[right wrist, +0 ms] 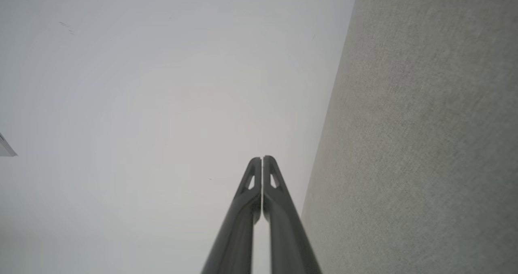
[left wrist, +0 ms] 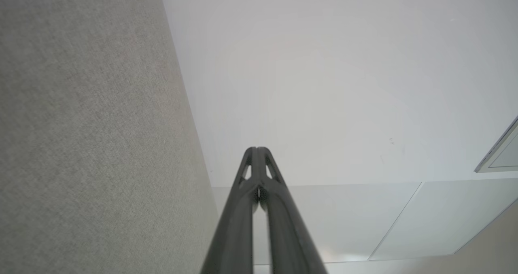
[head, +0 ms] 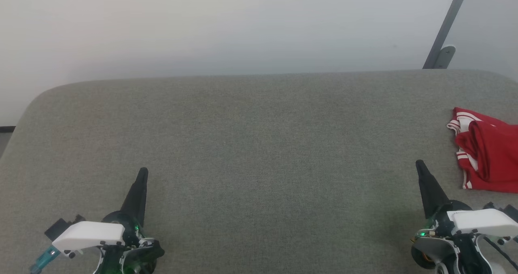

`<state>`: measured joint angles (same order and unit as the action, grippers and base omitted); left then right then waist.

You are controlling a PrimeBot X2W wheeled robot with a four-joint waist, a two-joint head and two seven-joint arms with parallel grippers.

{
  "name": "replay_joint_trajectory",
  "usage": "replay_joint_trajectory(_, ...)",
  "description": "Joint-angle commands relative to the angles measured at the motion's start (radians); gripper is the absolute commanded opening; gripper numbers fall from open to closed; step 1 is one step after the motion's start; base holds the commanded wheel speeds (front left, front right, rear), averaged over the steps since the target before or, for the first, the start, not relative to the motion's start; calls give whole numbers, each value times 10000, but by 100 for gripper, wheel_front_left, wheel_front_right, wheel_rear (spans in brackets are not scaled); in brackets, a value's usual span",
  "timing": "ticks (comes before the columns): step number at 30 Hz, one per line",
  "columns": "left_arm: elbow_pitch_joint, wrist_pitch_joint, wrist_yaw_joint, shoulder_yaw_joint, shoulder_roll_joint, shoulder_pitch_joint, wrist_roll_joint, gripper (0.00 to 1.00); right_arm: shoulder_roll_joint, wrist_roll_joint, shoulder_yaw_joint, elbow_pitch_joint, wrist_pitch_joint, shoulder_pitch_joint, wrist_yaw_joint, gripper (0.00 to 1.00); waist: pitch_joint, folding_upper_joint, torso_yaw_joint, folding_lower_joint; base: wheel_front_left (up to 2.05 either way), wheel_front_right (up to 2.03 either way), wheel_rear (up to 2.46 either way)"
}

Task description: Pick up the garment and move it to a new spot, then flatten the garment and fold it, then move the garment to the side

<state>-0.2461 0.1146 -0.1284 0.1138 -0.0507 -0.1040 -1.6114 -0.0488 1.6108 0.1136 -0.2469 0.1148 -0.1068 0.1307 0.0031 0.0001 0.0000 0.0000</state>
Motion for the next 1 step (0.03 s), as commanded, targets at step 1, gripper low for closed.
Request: replay_joint_trajectory(1,4,38,-43,31,34,-114,-15,0,-27,43,2,40,22,-56,0,0,0,-1,0,0,0,0,0)
